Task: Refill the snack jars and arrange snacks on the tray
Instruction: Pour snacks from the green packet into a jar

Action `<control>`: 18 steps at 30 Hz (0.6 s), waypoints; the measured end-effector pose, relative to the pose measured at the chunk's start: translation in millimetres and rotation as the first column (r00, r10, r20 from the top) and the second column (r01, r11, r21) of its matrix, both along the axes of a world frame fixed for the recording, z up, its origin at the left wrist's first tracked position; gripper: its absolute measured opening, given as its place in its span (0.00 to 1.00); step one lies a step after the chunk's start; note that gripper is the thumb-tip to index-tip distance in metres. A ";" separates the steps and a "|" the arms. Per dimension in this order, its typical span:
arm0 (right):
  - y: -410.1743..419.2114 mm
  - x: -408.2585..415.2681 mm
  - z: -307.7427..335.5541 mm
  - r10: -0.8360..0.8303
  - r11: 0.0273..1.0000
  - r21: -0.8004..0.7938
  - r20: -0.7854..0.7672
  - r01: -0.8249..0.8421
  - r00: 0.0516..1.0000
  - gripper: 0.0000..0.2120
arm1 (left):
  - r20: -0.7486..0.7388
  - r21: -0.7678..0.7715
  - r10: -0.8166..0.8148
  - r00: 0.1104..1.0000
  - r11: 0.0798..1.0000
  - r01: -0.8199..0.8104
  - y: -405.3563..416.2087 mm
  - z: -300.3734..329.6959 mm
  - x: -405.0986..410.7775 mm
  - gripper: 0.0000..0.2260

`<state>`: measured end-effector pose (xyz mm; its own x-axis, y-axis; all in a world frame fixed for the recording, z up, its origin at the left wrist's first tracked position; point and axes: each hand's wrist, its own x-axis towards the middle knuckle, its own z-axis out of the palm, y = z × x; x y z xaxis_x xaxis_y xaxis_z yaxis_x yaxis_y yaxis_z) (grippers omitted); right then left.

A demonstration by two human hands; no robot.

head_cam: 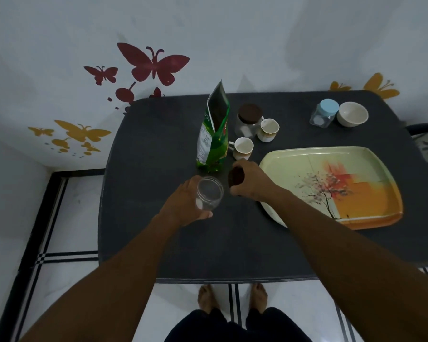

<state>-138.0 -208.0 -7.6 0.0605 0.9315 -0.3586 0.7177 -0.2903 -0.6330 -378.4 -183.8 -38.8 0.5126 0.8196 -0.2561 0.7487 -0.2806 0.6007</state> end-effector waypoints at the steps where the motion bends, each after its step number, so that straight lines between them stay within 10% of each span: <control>1: -3.0 0.7 -7.4 0.000 1.000 -0.029 0.046 0.001 0.999 0.35 | 0.030 -0.042 0.002 1.000 0.999 -0.001 0.6 -5.2 -0.7 0.45; 13: -38.1 -26.1 -78.6 0.184 0.981 -0.131 0.360 -0.146 0.915 0.39 | -0.030 -0.111 -0.029 0.999 0.993 0.026 -5.4 -52.8 -19.1 0.67; 18: -41.5 -27.6 -76.4 0.189 0.977 -0.163 0.378 -0.136 0.906 0.41 | -0.035 -0.064 -0.079 0.996 0.995 0.077 -12.1 -36.3 -31.6 0.58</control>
